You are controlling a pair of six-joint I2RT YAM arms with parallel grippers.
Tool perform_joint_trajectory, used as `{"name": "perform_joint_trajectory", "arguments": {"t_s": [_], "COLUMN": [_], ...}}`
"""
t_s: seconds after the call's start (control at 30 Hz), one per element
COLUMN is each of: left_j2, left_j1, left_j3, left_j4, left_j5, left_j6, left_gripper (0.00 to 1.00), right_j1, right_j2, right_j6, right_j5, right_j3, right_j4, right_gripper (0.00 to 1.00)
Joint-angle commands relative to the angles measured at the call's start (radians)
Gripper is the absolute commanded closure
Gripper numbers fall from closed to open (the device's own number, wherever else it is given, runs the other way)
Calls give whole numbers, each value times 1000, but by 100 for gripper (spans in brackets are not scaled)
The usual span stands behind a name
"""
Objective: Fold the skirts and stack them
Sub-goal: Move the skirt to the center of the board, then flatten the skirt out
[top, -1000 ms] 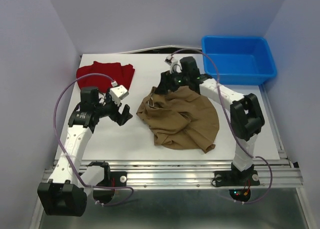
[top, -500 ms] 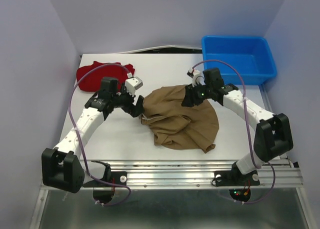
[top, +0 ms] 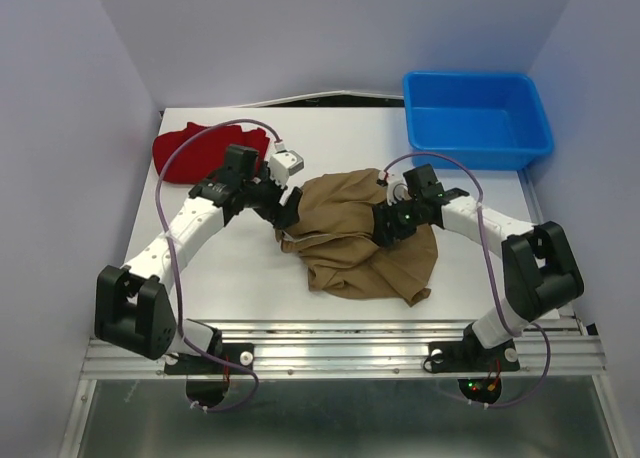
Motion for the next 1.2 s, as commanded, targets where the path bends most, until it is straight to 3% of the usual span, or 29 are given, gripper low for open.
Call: {"name": "perform_joint_trajectory", "arguments": {"t_s": [0.0,0.03,0.07,0.1,0.17,0.2,0.23,0.27,0.3,0.33,0.43,0.5,0.7,0.77,0.8,0.87,1.0,1.17], "left_j2": [51,77,94,94,117,125,138,145,148,148,140,134,134,148,152,161,158,166], "left_j1": [-42,-54,-57,-59,-59,-59,-57,-56,-54,-47,-28,-27,-20,-20,-19,-17,-13,-4], "left_j3": [49,45,42,40,46,54,63,80,87,95,117,126,120,124,127,135,141,150], "left_j4": [-75,-96,-101,-101,-96,-98,-101,-99,-101,-102,-118,-131,-148,-165,-174,-184,-184,-182], "left_j5": [-73,-90,-102,-120,-156,-163,-176,-182,-174,-167,-83,-44,31,54,62,88,119,152], "left_j6": [43,54,55,51,42,40,37,40,46,48,61,69,100,115,115,118,103,86], "left_gripper": [11,11,17,22,33,47,53,62,62,70,82,98,100,100,100,100,100,100], "right_j1": [-2,-2,-2,-2,-2,-2,-2,-2,-2,-2,-14,-25,-34,-34,-34,-34,-34,-72], "right_j2": [-28,-6,6,18,52,57,55,37,22,5,-49,-72,-55,32,60,101,52,-27], "right_j6": [-46,-52,-66,-74,-91,-106,-111,-126,-135,-144,-177,-200,-243,-221,-198,-183,-138,-141], "right_j5": [126,139,149,155,185,199,207,236,262,281,362,394,321,336,345,309,200,100], "right_j3": [-18,-11,-8,-2,18,43,58,92,113,136,236,282,325,382,405,443,390,310], "right_j4": [98,97,100,100,91,88,85,86,86,98,167,238,410,395,352,289,177,132], "right_gripper": [36,37,48,48,72,80,91,97,99,99,99,99,99,69,41,29,27,39]}}
